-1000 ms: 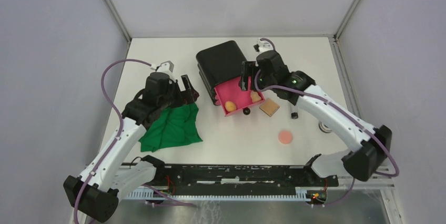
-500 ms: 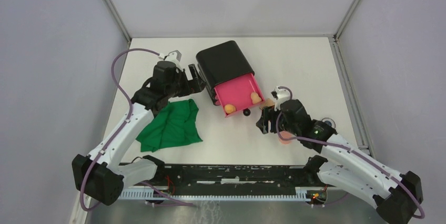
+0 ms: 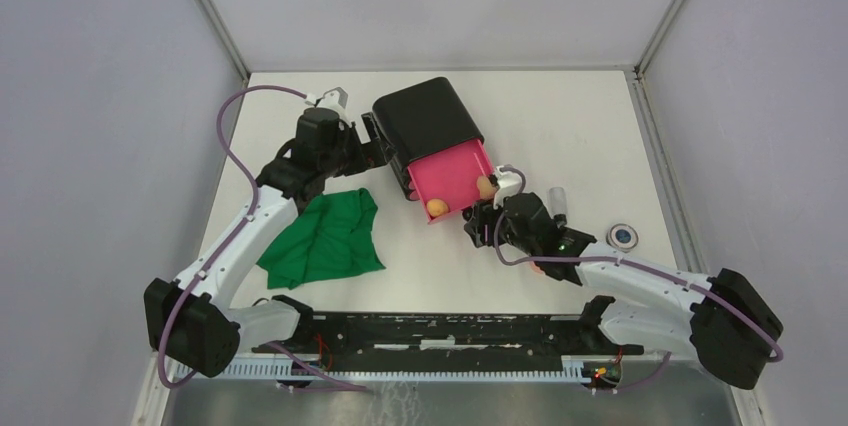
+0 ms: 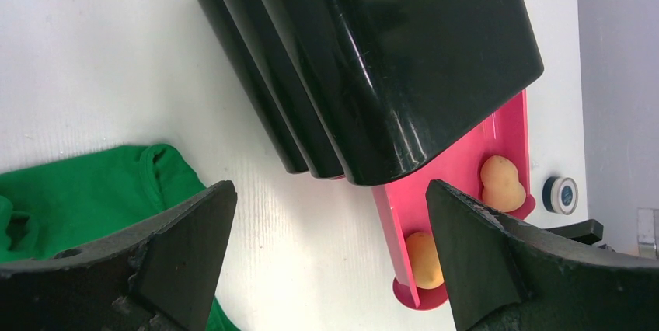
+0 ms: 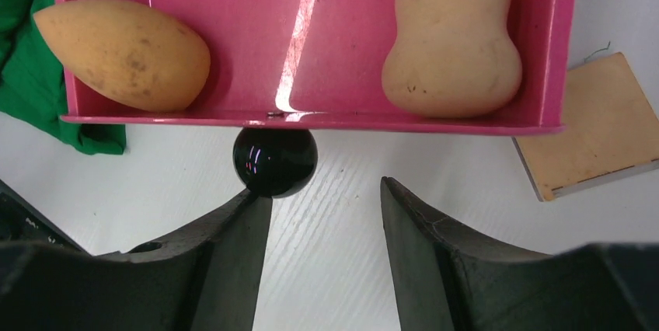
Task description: Organize the makeup
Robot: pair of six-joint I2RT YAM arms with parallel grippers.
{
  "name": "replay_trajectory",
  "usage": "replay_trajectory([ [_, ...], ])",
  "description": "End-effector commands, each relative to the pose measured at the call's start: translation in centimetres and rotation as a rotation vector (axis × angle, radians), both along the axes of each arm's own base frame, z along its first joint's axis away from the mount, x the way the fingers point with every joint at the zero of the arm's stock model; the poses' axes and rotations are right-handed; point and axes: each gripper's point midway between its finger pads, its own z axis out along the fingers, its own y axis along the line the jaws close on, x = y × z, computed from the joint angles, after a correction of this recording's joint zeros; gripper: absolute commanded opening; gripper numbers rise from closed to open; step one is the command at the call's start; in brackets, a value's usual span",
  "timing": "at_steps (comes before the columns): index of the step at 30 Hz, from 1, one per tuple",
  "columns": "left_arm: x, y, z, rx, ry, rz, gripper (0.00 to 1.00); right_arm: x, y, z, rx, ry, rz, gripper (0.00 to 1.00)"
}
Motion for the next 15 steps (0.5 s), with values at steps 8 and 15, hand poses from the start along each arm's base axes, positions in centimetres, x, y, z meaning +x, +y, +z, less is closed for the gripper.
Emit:
replay_trajectory([
  [8, 0.4, 0.5, 2.4, -0.027, -0.067, 0.038, 0.99, 3.3, 1.1, 6.3, 0.093, -0.187, -0.078, 0.55],
  [15, 0.3, 0.6, 2.2, -0.023, -0.063, 0.041, 0.99, 4.1, 2.0, 7.6, 0.095, -0.217, -0.063, 0.55],
])
